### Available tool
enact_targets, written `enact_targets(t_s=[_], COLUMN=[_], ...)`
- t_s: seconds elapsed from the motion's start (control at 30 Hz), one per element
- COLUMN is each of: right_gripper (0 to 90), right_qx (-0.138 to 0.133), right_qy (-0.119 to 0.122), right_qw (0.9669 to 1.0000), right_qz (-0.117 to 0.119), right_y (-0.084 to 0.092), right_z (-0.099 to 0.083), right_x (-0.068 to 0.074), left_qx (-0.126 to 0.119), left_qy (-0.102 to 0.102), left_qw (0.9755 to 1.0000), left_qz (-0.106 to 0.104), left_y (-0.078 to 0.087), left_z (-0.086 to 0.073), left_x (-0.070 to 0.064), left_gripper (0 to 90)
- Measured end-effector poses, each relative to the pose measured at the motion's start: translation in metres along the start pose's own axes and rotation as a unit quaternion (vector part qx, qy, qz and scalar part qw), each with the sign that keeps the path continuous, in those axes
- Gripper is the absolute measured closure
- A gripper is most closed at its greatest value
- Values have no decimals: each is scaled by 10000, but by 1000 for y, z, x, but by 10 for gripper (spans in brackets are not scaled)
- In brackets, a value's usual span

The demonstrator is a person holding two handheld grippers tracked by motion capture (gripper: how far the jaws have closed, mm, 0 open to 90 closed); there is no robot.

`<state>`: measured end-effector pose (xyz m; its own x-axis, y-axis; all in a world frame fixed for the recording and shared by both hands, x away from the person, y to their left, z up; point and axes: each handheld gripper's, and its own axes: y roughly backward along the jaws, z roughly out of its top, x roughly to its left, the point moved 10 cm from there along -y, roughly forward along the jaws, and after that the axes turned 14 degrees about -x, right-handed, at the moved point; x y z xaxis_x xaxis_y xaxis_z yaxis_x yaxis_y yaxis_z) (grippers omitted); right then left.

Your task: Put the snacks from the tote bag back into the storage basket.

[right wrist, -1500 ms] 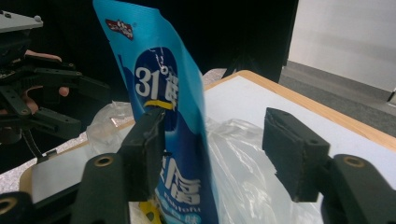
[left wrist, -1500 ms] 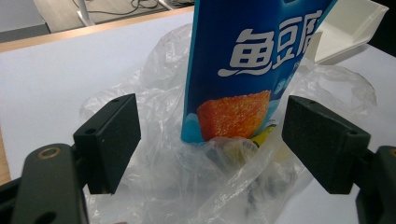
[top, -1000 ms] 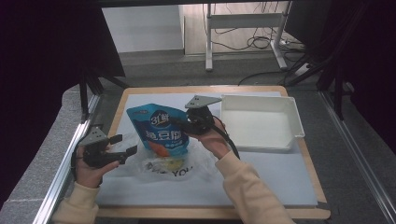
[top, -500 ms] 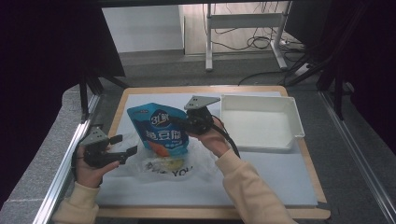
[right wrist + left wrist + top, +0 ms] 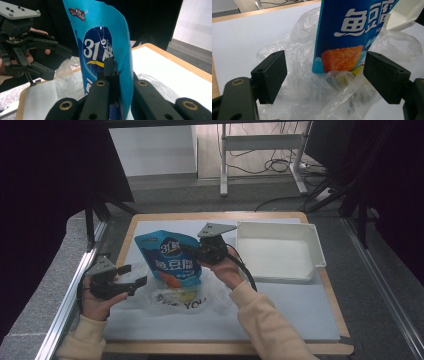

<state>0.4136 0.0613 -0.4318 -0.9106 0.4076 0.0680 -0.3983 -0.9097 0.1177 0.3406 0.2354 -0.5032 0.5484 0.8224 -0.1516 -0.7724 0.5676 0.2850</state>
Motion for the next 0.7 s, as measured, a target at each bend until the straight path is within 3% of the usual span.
enact_targets(t_s=[0.7], right_gripper=[877], right_qx=[-261], right_qy=[-163], right_qw=[9995], right_qz=[-19], right_y=[-6], right_z=[5], right_x=[10], left_qx=[35], left_qy=[-13], left_qw=[10000], left_qz=[-11], left_y=[0], left_z=[-2], left_x=[1], left_gripper=[195])
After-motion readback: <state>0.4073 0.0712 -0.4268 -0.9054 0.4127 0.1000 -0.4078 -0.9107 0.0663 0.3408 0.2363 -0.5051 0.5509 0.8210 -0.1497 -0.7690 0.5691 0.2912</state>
